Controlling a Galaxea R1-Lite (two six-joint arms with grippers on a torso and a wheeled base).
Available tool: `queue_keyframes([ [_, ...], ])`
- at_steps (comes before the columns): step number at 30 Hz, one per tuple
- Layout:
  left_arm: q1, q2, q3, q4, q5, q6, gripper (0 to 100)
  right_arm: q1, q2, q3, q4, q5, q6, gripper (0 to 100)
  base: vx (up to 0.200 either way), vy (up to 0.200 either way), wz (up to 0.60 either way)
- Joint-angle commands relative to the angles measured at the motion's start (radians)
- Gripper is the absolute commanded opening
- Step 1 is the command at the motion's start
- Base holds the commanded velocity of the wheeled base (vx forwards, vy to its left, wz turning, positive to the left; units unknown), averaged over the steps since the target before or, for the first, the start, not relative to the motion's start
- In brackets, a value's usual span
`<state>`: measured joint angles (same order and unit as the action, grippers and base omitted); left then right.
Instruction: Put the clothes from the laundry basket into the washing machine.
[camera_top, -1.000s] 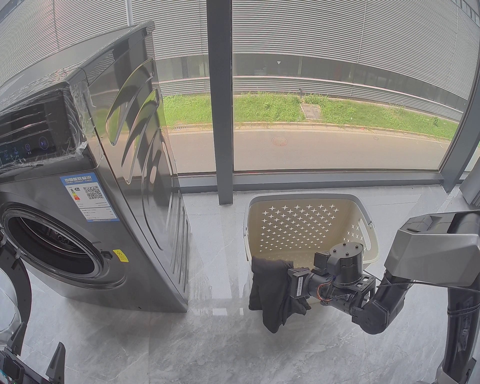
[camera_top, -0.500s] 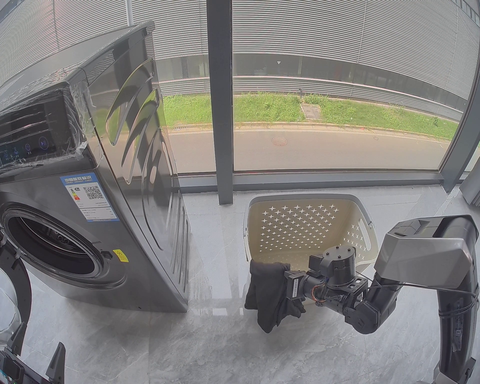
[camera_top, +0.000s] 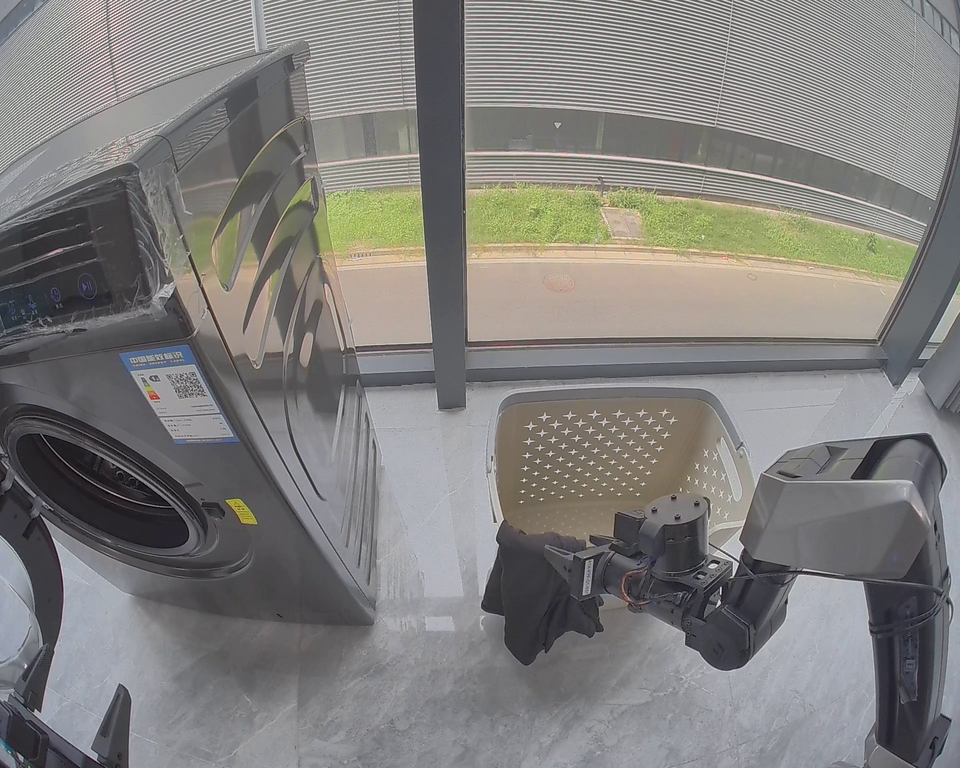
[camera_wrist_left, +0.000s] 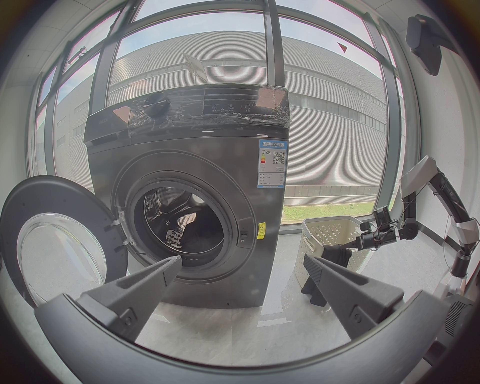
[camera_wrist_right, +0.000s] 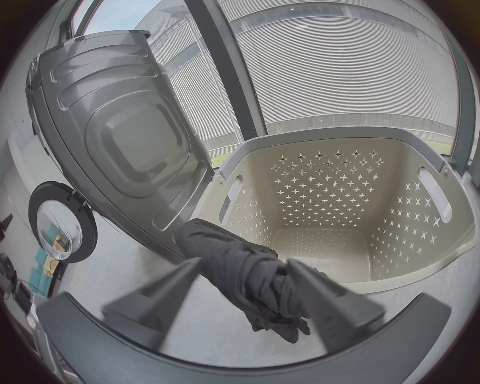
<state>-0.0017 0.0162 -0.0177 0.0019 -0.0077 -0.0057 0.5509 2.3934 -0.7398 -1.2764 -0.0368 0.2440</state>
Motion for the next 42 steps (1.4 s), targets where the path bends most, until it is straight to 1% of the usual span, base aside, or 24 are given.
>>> queue_keyframes([
  [1,0.000,-0.016,0.018,0.000,0.000,-0.002,100,-0.008,0.018,0.005,-0.003,0.011,-0.019,100,0.000,0.000,0.00],
  [3,0.000,-0.016,0.018,0.000,0.000,-0.002,100,-0.008,0.027,0.005,-0.004,0.021,-0.040,100,0.000,0.000,0.00],
  [8,0.000,-0.016,0.018,0.000,0.000,0.000,100,-0.009,0.053,-0.004,-0.004,0.023,-0.063,100,0.000,0.000,0.00],
  [9,0.000,-0.016,0.018,0.000,0.000,-0.002,100,-0.008,0.062,-0.009,-0.006,0.026,-0.074,100,0.000,0.000,0.00],
  [17,0.000,-0.016,0.018,0.001,0.000,-0.002,100,-0.008,0.096,-0.038,-0.023,0.034,-0.077,100,0.000,0.000,0.00],
  [18,0.000,-0.016,0.018,0.000,0.000,-0.002,100,-0.008,0.096,-0.038,-0.023,0.034,-0.077,0,0.000,0.000,0.00],
  [27,0.000,-0.016,0.018,0.000,0.000,0.000,100,-0.006,0.075,-0.027,-0.032,0.034,-0.077,0,0.000,0.000,0.00],
  [33,0.000,-0.016,0.018,0.001,0.000,-0.002,100,-0.003,0.016,-0.006,-0.034,0.034,-0.075,0,0.000,0.000,0.00],
  [36,0.000,-0.016,0.018,0.000,0.000,-0.002,100,-0.006,-0.053,0.045,-0.037,0.029,-0.072,0,0.000,0.000,0.00],
  [38,0.000,-0.016,0.018,0.001,0.000,-0.002,100,-0.008,-0.068,0.057,-0.041,0.026,-0.072,0,0.000,0.000,0.00],
  [40,0.000,-0.016,0.018,0.000,0.000,-0.002,100,-0.008,-0.123,0.117,-0.101,0.021,-0.071,0,0.000,0.000,0.00],
  [42,0.000,-0.016,0.018,0.000,0.000,0.000,100,-0.009,-0.138,0.137,-0.121,0.018,-0.072,0,0.000,0.000,0.00],
])
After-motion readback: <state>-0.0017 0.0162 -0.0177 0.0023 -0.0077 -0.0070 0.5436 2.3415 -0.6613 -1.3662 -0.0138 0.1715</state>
